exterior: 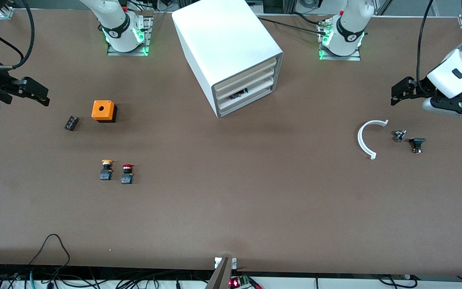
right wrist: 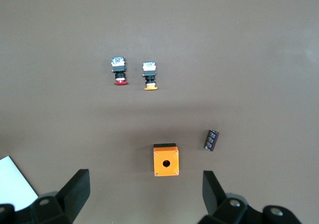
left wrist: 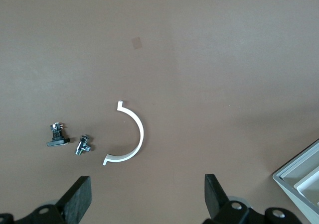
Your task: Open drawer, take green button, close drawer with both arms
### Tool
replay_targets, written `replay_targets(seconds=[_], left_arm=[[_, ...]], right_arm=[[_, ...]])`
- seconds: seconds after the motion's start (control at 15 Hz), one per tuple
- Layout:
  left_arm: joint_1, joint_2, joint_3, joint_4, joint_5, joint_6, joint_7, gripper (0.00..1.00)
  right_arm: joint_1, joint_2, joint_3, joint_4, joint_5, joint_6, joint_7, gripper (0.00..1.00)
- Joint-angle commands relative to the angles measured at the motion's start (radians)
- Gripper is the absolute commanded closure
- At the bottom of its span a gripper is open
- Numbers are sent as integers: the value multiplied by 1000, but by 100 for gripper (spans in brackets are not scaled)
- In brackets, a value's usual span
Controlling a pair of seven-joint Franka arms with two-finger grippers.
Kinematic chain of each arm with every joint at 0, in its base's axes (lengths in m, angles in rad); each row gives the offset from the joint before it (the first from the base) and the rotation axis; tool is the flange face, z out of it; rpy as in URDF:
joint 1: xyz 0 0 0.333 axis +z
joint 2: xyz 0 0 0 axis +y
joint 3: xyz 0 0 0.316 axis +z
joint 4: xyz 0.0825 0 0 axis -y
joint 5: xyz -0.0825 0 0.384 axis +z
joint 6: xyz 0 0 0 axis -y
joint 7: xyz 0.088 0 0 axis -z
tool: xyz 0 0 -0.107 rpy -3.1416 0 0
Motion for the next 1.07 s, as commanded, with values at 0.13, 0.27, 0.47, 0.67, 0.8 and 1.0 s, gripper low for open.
replay_targets(seconds=[0.13, 0.27, 0.47, 0.67, 0.8, 1.0], left_arm=[[-10, 10, 7, 26, -4, -21, -12, 0], [-8, 10, 9, 26, -4, -21, -12, 0], [-8, 10, 7, 26, -4, -26, -12, 0], [-8, 10, 7, 26, -4, -26, -12, 0], [-8, 10, 7, 26, -4, -26, -12, 0], [-8, 10, 7, 26, -4, -26, -12, 0]], right_arm=[[-2, -12, 0, 1, -7, -10, -19, 0], [5, -11, 6, 7, -16, -31, -8, 0], [-3, -5, 4, 22, -6, -50, -11, 0], [3, 12, 8, 13, 26, -68, -1, 0], [2, 38, 8, 15, 31, -68, -10, 0], [2, 78, 8, 13, 40, -59, -13, 0]])
